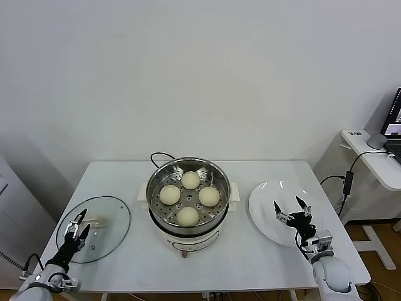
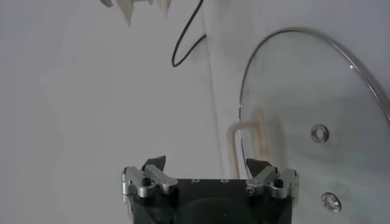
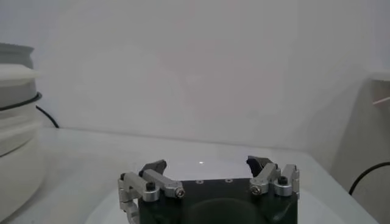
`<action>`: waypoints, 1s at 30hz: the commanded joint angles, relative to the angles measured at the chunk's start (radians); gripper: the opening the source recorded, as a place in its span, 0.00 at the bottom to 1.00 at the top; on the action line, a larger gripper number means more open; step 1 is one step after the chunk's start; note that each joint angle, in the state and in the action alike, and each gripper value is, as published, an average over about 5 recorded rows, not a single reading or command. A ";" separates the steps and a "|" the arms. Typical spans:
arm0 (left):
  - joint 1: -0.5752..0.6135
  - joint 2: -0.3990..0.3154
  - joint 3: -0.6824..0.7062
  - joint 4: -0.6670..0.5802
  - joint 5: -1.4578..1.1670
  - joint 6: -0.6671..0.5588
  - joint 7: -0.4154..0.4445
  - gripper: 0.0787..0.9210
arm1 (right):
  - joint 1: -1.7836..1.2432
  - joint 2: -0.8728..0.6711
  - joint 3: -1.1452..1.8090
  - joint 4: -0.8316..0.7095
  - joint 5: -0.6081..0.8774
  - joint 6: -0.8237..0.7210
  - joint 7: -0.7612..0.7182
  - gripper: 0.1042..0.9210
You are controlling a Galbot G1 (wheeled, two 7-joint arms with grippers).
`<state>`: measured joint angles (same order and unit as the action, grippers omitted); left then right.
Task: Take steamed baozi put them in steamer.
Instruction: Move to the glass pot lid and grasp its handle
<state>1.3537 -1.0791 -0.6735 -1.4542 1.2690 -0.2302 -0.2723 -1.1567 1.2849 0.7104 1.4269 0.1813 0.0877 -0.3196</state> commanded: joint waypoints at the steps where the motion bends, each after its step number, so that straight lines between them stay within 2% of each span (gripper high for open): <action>1: -0.071 -0.007 0.019 0.052 -0.005 0.003 0.014 0.88 | 0.001 0.002 -0.002 -0.010 -0.005 0.002 -0.004 0.88; 12: -0.110 -0.010 0.031 0.079 -0.023 0.016 0.030 0.86 | -0.006 0.006 0.006 -0.011 -0.008 0.004 -0.012 0.88; 22: -0.092 -0.023 0.025 0.072 -0.035 0.000 0.020 0.54 | -0.004 0.009 0.018 -0.008 -0.006 0.002 -0.017 0.88; 30: -0.077 -0.028 0.005 0.026 -0.068 -0.024 -0.038 0.26 | -0.006 0.004 0.028 0.002 -0.004 0.000 -0.017 0.88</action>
<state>1.2728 -1.1091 -0.6560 -1.3879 1.2307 -0.2388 -0.2644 -1.1598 1.2918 0.7354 1.4241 0.1754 0.0891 -0.3364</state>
